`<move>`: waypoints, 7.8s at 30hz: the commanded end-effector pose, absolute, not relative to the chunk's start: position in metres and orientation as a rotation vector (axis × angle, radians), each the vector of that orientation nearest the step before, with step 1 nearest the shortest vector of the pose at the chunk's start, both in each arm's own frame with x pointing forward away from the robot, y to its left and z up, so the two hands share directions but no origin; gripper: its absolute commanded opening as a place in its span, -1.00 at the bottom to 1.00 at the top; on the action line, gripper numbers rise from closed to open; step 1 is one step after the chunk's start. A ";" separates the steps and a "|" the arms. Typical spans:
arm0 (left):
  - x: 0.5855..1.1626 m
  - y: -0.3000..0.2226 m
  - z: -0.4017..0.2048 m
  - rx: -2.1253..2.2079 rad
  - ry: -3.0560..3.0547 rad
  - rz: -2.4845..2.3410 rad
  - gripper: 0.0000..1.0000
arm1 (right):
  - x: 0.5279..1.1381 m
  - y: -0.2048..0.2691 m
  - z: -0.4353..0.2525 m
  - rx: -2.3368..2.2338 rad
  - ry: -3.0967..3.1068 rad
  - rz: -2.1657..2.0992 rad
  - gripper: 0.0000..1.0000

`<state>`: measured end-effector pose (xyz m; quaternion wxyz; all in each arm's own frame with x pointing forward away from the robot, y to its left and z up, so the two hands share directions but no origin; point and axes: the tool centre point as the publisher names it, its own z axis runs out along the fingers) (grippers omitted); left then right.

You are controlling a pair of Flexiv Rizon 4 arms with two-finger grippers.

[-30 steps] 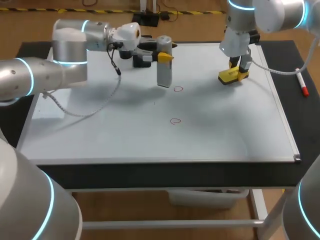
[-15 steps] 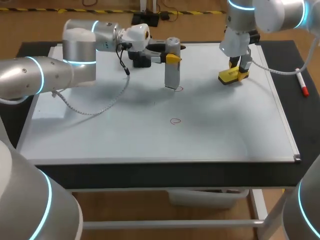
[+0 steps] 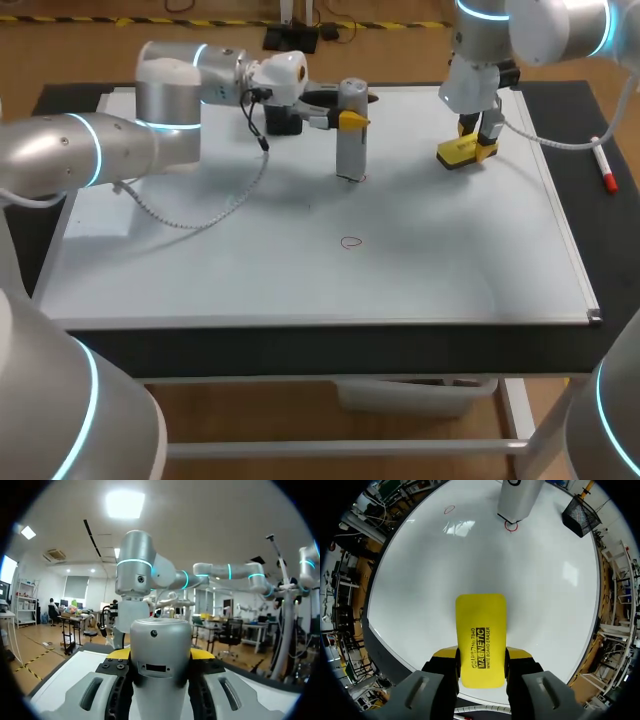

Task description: Pick up the inspection probe, press it on each red-marked spot on the whiteboard one by one, put down the probe, pick up the eraser, and wipe off all the red marks.

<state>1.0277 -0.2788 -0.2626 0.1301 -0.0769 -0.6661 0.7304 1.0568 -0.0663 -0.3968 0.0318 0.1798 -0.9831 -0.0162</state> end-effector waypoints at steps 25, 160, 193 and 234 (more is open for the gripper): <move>1.036 -0.284 -0.278 -0.230 -1.906 2.108 -1.00 | 1.057 -0.067 -0.396 0.555 -3.025 -0.046 -1.00; 1.076 -0.017 -0.226 0.245 -2.236 2.406 -1.00 | 1.047 0.105 -0.402 1.305 -2.811 0.017 -1.00; 1.076 -0.017 -0.226 0.245 -2.236 2.406 -1.00 | 1.033 0.177 -0.422 1.628 -2.586 -0.033 -1.00; 1.076 -0.017 -0.226 0.245 -2.236 2.406 -1.00 | 1.029 0.130 -0.434 1.470 -2.648 -0.030 -1.00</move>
